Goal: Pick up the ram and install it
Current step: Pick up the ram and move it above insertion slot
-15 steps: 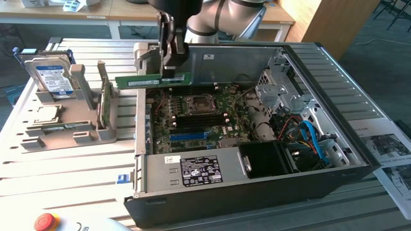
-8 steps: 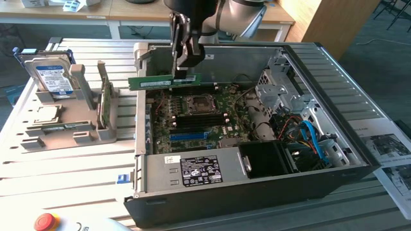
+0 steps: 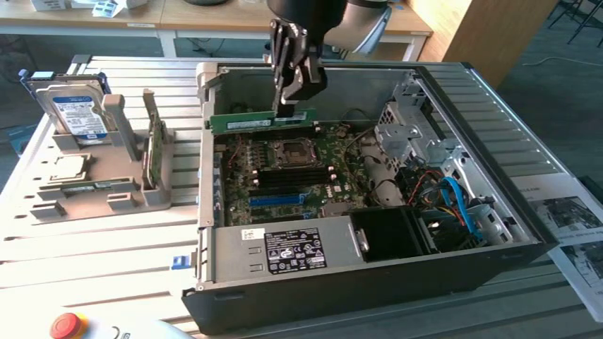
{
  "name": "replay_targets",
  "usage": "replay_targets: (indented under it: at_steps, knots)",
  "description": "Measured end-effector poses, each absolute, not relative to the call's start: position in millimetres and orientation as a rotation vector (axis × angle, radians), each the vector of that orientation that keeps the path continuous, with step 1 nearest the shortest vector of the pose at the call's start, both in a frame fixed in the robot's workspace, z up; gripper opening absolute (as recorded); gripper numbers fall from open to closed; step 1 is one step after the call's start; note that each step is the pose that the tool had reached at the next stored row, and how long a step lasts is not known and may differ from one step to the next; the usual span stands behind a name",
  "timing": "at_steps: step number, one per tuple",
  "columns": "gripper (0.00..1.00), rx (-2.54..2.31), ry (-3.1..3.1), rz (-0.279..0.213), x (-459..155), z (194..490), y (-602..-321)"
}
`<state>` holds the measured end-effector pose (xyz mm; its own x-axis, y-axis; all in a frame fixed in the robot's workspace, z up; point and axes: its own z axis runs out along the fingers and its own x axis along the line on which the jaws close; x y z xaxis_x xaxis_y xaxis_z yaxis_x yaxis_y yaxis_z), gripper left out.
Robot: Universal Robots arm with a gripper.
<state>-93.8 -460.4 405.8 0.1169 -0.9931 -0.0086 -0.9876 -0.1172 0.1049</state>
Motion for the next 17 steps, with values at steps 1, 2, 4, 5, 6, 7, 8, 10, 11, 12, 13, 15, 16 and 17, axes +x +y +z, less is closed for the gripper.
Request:
replay_targets:
  at_steps: [1,2,4,5,6,7,8,10,11,12,13,15,16,17]
  knots:
    - [0.12,2.293,-2.036,-0.117,-90.7,405.8,-460.8]
    - [0.12,2.294,-2.035,-0.117,-87.5,405.8,-461.2]
    - [0.12,2.295,-2.034,-0.117,-81.1,405.7,-462.0]
    - [0.12,2.295,-2.033,-0.117,-77.9,405.8,-462.4]
    - [0.12,2.296,-2.033,-0.117,-74.7,405.8,-462.7]
    - [0.12,2.297,-2.032,-0.117,-71.6,405.8,-463.1]
    - [0.12,2.297,-2.031,-0.117,-68.4,405.7,-463.4]
    - [0.12,2.299,-2.029,-0.117,-61.8,405.8,-464.1]
    - [0.12,2.299,-2.028,-0.117,-58.4,405.8,-464.4]
    - [0.12,2.300,-2.028,-0.117,-55.1,405.7,-464.7]
    - [0.12,2.301,-2.027,-0.117,-51.9,405.7,-465.0]
    - [0.12,2.302,-2.025,-0.117,-45.7,405.6,-465.4]
    - [0.12,2.303,-2.025,-0.116,-44.3,405.8,-465.5]
    - [0.12,2.303,-2.025,-0.117,-44.1,405.8,-465.5]
